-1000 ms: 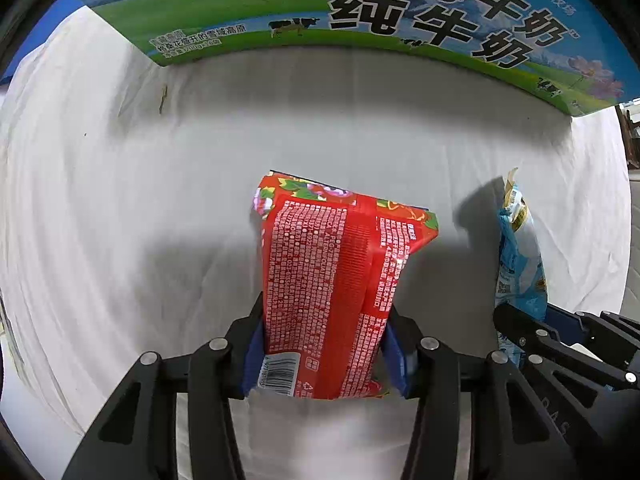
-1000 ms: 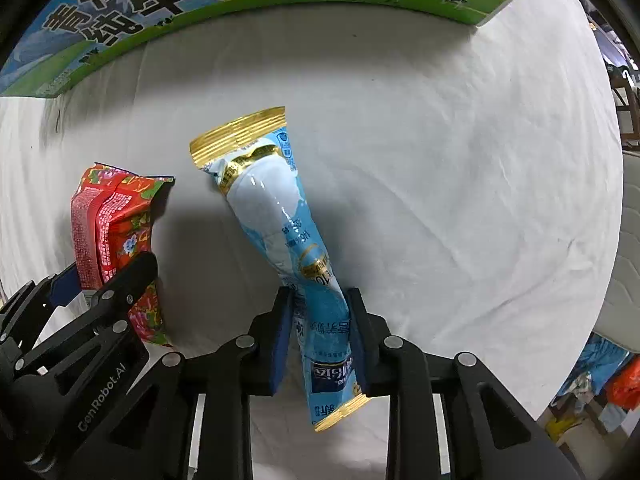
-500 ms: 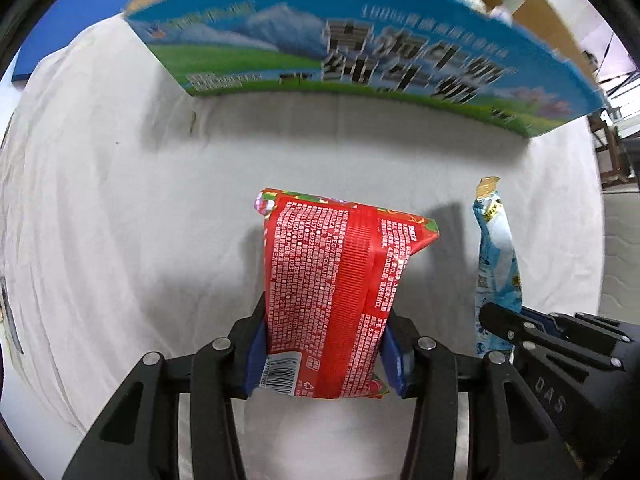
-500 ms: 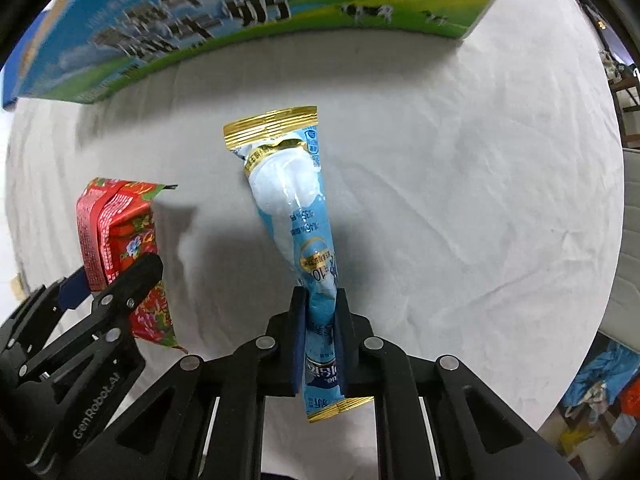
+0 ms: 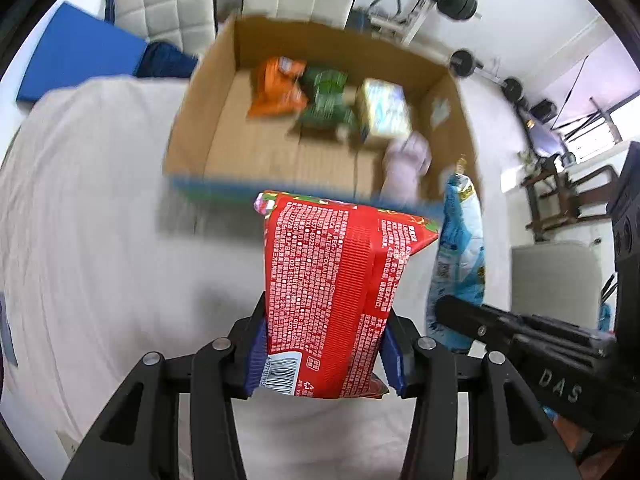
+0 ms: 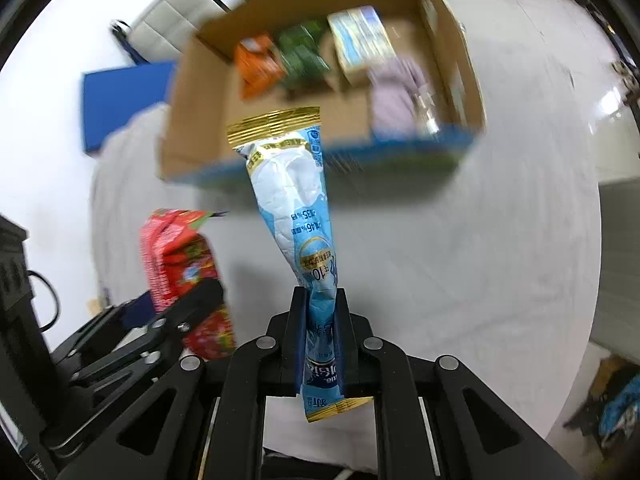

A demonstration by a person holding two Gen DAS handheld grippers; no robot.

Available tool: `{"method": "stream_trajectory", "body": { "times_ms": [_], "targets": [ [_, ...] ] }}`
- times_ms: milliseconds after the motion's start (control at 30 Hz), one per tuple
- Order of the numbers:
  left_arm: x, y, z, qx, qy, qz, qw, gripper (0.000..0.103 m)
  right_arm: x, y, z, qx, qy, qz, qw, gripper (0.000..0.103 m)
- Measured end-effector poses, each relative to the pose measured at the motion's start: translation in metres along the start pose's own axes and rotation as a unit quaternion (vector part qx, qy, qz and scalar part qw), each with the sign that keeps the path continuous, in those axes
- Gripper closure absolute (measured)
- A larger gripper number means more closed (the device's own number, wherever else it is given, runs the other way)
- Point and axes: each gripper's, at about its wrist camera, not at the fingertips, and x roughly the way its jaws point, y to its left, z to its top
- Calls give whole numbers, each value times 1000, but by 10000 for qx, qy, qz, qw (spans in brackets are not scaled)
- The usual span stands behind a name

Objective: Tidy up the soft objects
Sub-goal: 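Carry both items into the box and open both tools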

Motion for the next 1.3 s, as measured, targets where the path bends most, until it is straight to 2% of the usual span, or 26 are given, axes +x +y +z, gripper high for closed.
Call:
{"method": "stream_trajectory", "body": {
  "times_ms": [100, 233, 433, 667, 833, 933, 967, 1033, 1133, 1200, 1300],
  "targets": [
    [-9, -5, 34, 56, -201, 18, 9998, 58, -17, 17, 27, -79, -221, 55, 9997, 91],
    [1, 3, 82, 21, -203, 65, 9998, 58, -20, 33, 70, -1, -403, -27, 9992, 91],
    [42, 26, 133, -130, 119, 181, 9997, 58, 18, 34, 126, 228, -407, -328, 9984, 91],
    [94, 45, 154, -360, 722, 128, 9967, 58, 69, 19, 152, 476, -193, -516, 9973, 91],
    [119, 46, 159, -295, 954, 168, 9949, 57, 97, 15, 163, 430, -34, -639, 9970, 90],
    [124, 43, 160, -237, 966, 340, 9945, 57, 113, 13, 169, 332, 144, -703, 9969, 87],
    [125, 42, 161, -181, 957, 418, 9944, 57, 116, 14, 169, 276, 174, -732, 9968, 86],
    [127, 39, 161, -118, 986, 473, 9939, 56, 119, 12, 168, 233, 254, -752, 9966, 71],
    [123, 42, 160, -233, 959, 465, 9940, 56, 120, 9, 167, 224, 316, -755, 9964, 58],
    [121, 41, 160, -267, 935, 454, 9942, 53, 119, 7, 165, 232, 343, -758, 9963, 54],
    [112, 39, 156, -257, 861, 494, 9947, 53, 114, 4, 160, 170, 314, -841, 9958, 54]
  ]
}}
